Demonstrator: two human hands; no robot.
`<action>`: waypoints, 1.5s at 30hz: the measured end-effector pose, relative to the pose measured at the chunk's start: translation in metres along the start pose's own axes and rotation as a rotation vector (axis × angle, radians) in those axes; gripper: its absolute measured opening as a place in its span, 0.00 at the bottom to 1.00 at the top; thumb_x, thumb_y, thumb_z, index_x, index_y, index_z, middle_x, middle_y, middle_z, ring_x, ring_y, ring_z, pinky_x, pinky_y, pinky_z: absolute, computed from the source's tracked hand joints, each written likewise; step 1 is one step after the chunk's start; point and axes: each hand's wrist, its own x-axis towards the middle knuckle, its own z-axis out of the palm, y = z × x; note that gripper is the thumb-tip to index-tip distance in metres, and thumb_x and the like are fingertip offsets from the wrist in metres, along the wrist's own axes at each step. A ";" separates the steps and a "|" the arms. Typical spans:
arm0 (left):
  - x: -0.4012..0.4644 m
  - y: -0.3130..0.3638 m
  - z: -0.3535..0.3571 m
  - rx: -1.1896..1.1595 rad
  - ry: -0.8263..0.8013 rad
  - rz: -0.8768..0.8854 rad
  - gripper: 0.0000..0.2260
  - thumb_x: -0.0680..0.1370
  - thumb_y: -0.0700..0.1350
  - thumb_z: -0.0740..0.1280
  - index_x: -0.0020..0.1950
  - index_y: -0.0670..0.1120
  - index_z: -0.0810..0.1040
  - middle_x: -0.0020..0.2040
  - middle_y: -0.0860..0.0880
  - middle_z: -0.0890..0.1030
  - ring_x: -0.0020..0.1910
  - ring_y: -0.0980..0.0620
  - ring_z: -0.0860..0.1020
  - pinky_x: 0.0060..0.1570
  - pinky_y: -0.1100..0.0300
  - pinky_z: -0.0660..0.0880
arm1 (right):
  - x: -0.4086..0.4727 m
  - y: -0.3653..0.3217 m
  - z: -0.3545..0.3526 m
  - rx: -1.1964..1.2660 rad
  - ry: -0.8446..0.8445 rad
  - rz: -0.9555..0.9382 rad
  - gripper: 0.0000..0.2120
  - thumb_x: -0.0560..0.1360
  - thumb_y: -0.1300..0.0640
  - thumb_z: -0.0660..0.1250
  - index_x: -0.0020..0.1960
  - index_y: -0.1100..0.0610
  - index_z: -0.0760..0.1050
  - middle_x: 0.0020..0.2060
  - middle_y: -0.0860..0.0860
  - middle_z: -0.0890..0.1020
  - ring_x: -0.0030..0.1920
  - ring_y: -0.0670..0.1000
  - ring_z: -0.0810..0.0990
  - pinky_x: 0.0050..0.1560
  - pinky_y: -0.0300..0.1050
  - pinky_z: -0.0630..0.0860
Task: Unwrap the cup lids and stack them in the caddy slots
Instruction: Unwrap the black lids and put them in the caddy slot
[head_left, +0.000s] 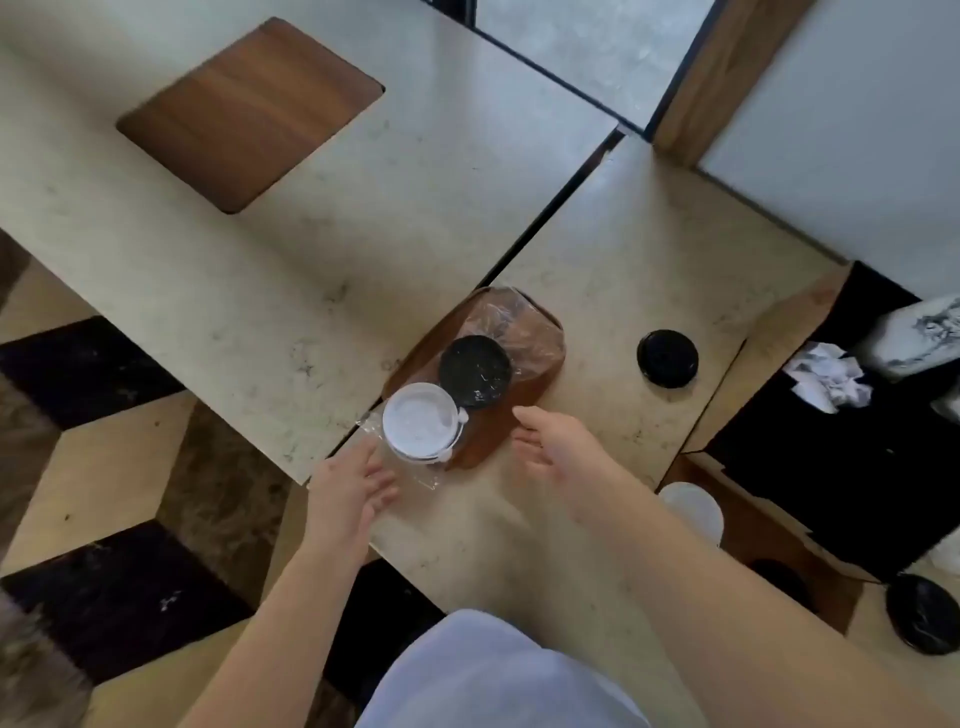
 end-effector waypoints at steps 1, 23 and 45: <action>0.001 0.002 0.005 0.026 -0.024 -0.001 0.19 0.76 0.52 0.74 0.61 0.43 0.76 0.51 0.42 0.82 0.46 0.45 0.82 0.46 0.51 0.79 | 0.005 -0.006 0.005 0.003 0.009 0.008 0.21 0.78 0.52 0.71 0.67 0.59 0.72 0.57 0.56 0.79 0.53 0.54 0.82 0.48 0.49 0.81; 0.016 -0.009 0.033 0.389 -0.113 0.154 0.08 0.70 0.54 0.74 0.41 0.51 0.84 0.43 0.46 0.83 0.42 0.49 0.79 0.41 0.54 0.75 | 0.036 -0.024 -0.047 0.161 0.198 -0.115 0.02 0.78 0.57 0.69 0.47 0.55 0.79 0.35 0.49 0.79 0.33 0.46 0.76 0.39 0.41 0.73; -0.100 -0.138 0.088 0.857 -0.571 0.101 0.14 0.74 0.46 0.76 0.57 0.44 0.80 0.52 0.42 0.84 0.43 0.48 0.84 0.37 0.60 0.81 | -0.103 0.292 -0.250 0.351 0.324 -0.039 0.06 0.75 0.56 0.74 0.41 0.54 0.78 0.26 0.48 0.75 0.29 0.46 0.72 0.33 0.39 0.69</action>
